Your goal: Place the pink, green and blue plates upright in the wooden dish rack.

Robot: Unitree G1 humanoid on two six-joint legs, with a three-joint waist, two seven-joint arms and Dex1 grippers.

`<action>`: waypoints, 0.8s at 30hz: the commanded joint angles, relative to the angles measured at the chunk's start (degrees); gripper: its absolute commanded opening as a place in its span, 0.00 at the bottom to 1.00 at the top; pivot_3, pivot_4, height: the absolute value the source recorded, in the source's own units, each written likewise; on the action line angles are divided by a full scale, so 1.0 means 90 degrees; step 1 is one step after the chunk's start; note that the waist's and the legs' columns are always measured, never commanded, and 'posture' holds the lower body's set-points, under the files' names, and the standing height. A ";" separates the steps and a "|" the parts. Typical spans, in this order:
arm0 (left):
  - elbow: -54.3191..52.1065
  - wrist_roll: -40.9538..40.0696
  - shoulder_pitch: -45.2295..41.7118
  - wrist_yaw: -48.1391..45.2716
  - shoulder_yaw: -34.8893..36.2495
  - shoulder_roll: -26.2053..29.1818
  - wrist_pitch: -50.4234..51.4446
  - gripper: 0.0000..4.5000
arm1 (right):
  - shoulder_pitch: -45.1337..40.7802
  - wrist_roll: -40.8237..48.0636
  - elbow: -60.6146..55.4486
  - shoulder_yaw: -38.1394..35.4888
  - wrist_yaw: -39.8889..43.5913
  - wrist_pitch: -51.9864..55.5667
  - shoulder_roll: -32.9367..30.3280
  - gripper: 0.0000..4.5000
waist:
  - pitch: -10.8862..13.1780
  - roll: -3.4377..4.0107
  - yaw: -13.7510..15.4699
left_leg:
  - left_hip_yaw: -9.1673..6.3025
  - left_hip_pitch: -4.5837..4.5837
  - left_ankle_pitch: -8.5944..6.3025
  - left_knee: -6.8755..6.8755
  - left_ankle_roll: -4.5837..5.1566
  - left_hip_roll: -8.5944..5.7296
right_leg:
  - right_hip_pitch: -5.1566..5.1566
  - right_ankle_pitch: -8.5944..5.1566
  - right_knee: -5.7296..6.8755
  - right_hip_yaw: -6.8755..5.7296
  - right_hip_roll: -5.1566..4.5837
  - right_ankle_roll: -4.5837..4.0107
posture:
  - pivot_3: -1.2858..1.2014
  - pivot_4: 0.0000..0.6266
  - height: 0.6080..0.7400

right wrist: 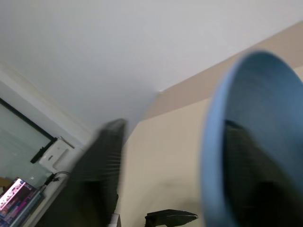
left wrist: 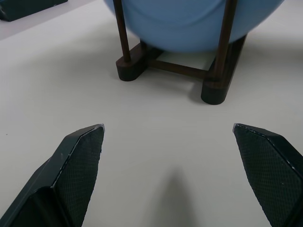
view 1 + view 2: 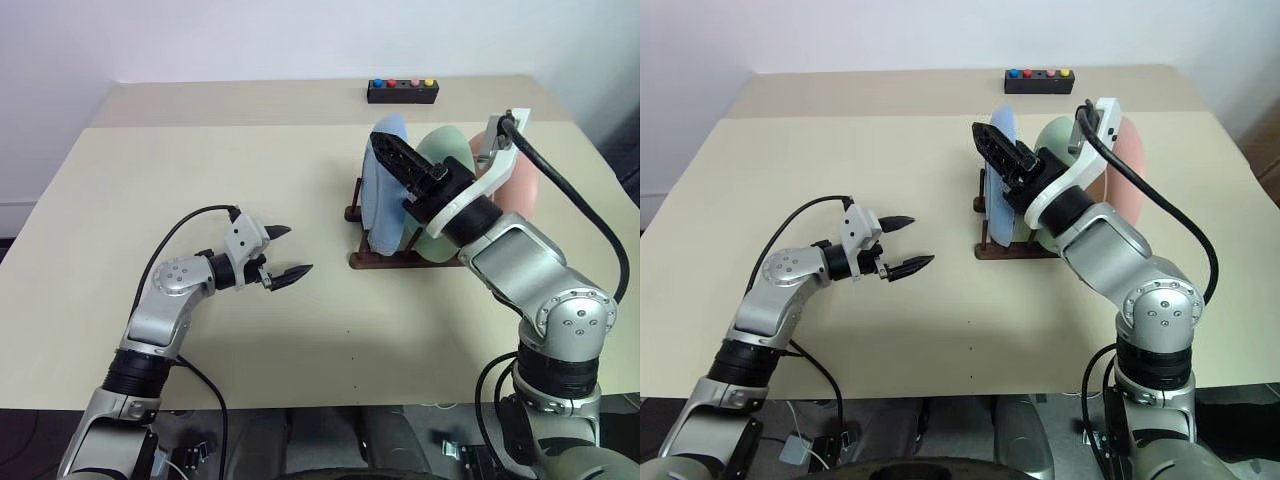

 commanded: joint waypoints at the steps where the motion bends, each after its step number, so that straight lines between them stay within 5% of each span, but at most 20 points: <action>1: -0.0137 -0.0046 -0.0002 0.0004 0.0093 0.0012 -0.0070 1.00 | -0.0028 0.0008 -0.0297 -0.0083 0.0177 -0.0083 -0.0143 0.77 | 0.0000 0.0000 0.0003 | 0.0000 0.0000 0.0000 0.0000 0.0000 0.0000 | 0.0000 0.0000 0.0000 0.0000 0.0000 0.0000 | 0.52 0.24 1.00; 24: -0.0076 -0.0031 -0.0057 0.0004 0.0034 -0.0089 -0.0027 1.00 | 0.0408 -0.0294 -0.0544 -0.0285 0.0749 0.0219 -0.1653 0.77 | 0.0001 0.0002 0.0021 | 0.0002 -0.0002 -0.0001 -0.0004 0.0002 0.0002 | 0.0004 0.0000 -0.0014 0.0000 0.0000 0.0000 | 0.52 0.24 1.00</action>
